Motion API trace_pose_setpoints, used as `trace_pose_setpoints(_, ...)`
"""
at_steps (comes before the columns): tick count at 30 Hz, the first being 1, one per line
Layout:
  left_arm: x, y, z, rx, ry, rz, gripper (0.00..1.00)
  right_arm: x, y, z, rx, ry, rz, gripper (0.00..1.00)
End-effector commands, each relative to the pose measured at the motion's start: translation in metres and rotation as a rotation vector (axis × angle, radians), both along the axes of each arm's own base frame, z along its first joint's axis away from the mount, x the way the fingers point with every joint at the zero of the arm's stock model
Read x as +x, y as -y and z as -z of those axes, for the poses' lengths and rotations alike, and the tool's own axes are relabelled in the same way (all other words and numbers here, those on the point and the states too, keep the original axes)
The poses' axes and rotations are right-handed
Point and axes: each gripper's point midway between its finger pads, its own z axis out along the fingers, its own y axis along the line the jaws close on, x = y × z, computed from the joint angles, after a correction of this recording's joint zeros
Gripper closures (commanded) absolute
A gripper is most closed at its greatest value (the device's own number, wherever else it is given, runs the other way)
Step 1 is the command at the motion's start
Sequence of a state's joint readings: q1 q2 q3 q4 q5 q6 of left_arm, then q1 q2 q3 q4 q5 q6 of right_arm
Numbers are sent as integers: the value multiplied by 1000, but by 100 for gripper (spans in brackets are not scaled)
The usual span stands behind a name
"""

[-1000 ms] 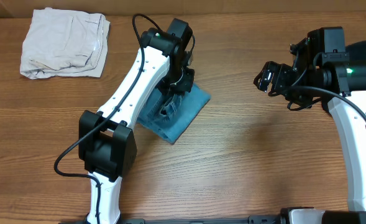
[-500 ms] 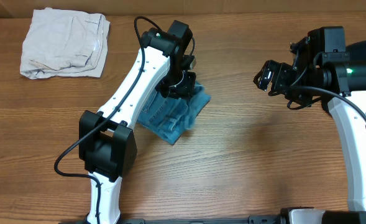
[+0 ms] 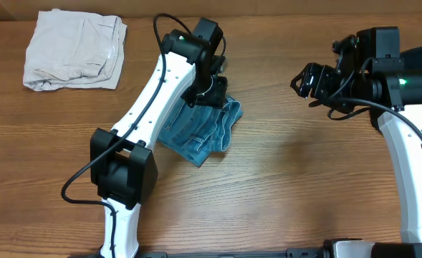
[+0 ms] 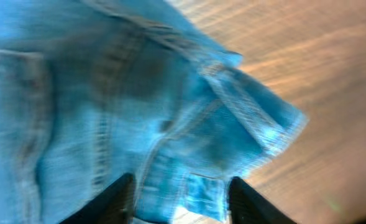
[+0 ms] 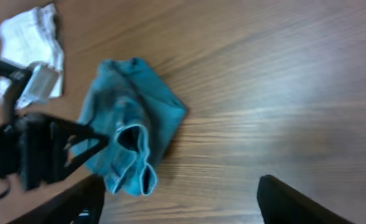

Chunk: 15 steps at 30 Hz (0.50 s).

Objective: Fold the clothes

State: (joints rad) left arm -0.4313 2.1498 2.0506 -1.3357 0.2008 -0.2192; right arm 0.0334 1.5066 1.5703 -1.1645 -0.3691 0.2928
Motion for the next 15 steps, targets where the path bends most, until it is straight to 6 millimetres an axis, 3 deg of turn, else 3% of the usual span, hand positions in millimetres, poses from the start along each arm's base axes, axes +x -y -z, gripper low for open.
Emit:
trace_pose_setpoints(1, 27, -48, -2, 55, 15, -181, 32, 0, -12, -9, 80, 13, -21, 30)
trace_pose_setpoints(6, 35, -108, -6, -36, -73, -340, 20, 7, -30, -24, 190, 62, -71, 65)
trace_pose_setpoints(8, 38, -129, -9, -91, -94, -395, 5, 11, -49, -33, 264, 93, -141, 82)
trace_pose_setpoints(10, 42, -147, -11, -133, -103, -449, 3, 15, -72, -28, 314, 83, -214, 94)
trace_pose_setpoints(15, 45, -180, -11, -149, -113, -543, 0, 19, -133, 3, 415, 3, -382, 96)
